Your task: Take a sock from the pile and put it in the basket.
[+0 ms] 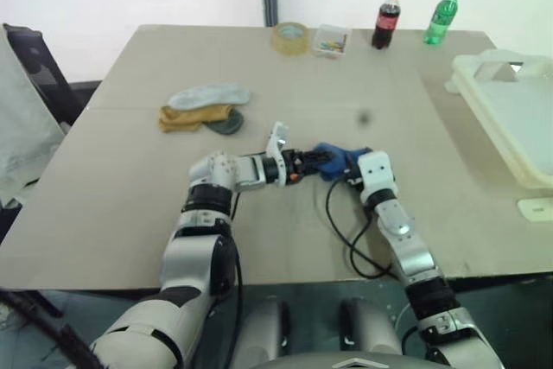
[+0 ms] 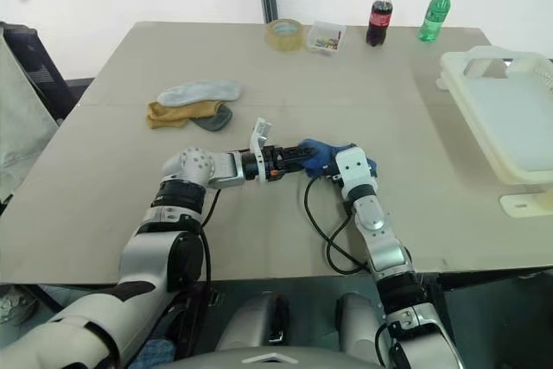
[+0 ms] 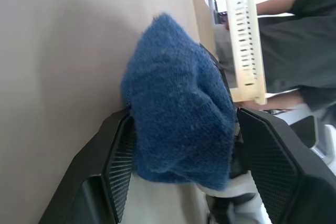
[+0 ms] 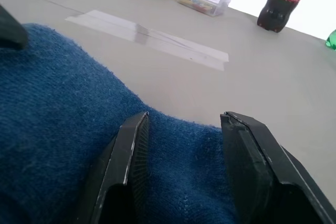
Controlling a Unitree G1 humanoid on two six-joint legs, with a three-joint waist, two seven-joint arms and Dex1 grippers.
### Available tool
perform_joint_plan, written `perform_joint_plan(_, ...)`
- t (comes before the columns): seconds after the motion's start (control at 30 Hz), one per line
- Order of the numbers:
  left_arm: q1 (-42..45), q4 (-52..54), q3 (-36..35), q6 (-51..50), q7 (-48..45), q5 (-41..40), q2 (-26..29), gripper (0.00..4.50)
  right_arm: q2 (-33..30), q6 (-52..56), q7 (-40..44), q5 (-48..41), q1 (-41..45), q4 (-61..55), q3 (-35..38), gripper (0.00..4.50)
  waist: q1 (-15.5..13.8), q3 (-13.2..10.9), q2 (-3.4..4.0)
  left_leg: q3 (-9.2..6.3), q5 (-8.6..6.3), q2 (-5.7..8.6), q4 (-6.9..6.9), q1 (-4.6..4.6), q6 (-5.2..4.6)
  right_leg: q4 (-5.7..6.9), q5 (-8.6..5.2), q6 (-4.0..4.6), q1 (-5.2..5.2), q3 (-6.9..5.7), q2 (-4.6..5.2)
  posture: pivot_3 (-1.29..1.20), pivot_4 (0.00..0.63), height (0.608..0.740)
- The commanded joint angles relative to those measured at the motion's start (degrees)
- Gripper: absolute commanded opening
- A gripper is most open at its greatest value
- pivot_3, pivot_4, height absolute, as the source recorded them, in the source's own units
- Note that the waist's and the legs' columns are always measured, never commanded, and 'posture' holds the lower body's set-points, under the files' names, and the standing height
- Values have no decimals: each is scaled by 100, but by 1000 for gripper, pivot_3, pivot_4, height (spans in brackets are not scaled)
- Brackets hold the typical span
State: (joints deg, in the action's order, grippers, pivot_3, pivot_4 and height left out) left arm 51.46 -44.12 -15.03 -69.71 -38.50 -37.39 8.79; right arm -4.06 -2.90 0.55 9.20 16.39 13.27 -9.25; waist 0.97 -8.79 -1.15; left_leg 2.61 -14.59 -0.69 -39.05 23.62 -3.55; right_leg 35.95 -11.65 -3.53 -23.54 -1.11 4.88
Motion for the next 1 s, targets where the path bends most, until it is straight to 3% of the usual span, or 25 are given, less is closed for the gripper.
perform_joint_plan(0.03,239,-321,-613,-207,-76,-482,-73,3214,-17,-41,15,83,24,181,-22,2199,4,-2,-2,0,0,0,0,0,0,0,1,-1,0,0,0,0,150,740)
perform_joint_plan(0.4,345,-54,-1422,-504,170,-1144,-271,3214,-55,-209,65,241,146,389,-54,2199,22,-6,-3,-1,1,-5,1,5,2,0,3,-3,-6,0,0,0,150,740)
perform_joint_plan(0.67,299,-1,-1411,-461,474,-1110,-484,3214,-140,-249,145,339,161,401,-101,2199,19,-7,-3,-1,1,-4,1,6,3,0,4,-2,-6,0,1,0,150,740)
perform_joint_plan(0.83,53,443,-1558,-654,818,-1170,-220,3214,-191,-227,153,341,153,373,-52,2199,27,-7,-3,0,1,-5,5,6,4,0,4,-3,-9,0,1,0,150,740)
perform_joint_plan(1.0,-804,1622,-1454,-1323,1212,-1163,204,3214,-149,-247,131,344,171,451,-57,2199,109,-8,-1,5,16,-5,31,3,30,-2,13,-18,-17,10,5,0,150,740)
